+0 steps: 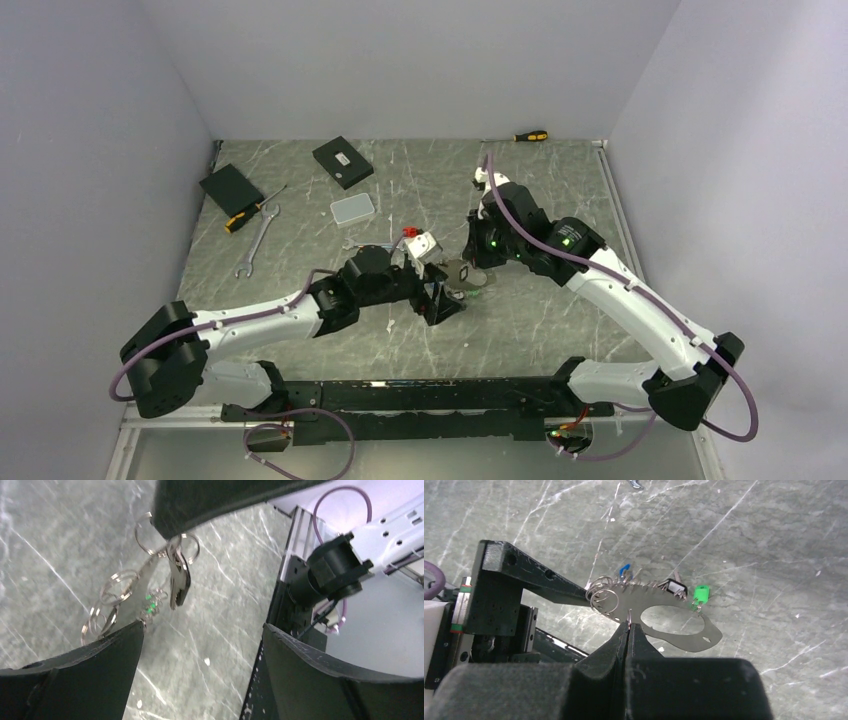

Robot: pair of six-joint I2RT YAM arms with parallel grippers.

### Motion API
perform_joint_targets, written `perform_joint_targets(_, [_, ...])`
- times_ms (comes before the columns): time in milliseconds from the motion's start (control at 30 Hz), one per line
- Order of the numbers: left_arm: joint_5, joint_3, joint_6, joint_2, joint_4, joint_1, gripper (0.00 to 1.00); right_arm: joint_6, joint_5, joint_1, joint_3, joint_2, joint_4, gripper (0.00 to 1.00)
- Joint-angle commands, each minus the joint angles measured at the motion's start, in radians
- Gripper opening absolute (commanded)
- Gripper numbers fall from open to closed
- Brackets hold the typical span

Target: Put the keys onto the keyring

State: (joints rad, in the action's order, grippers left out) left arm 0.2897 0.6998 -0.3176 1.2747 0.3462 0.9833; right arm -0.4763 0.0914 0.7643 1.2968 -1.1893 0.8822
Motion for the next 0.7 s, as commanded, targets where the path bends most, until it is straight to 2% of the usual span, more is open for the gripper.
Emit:
perform_joint_targets(0, [-0.071, -0.011, 0.04, 0.012, 0.197, 0.003, 0.92, -0.057, -0.057, -0.015, 0.017, 0.05, -0.022, 0.0])
perform_joint_targets(200, [-0.11, -0.011, 0.039, 0.031, 0.262, 0.003, 0.88, -0.079, -0.081, -0.026, -0.019, 0.074, -0.057, 0.0])
perform_joint_targets(400, [-0.157, 0.014, 0.045, 0.049, 0.251, 0.003, 0.85, -0.088, -0.111, -0.039, -0.053, 0.086, -0.089, 0.0])
perform_joint_targets(500, [-0.187, 0.011, 0.041, 0.045, 0.264, 0.003, 0.78, -0.087, -0.114, -0.044, -0.053, 0.091, -0.088, 0.0])
perform_joint_targets(667, [-0.19, 0.02, 0.036, 0.061, 0.279, 0.004, 0.57, -0.103, -0.129, -0.055, -0.067, 0.101, -0.111, 0.0])
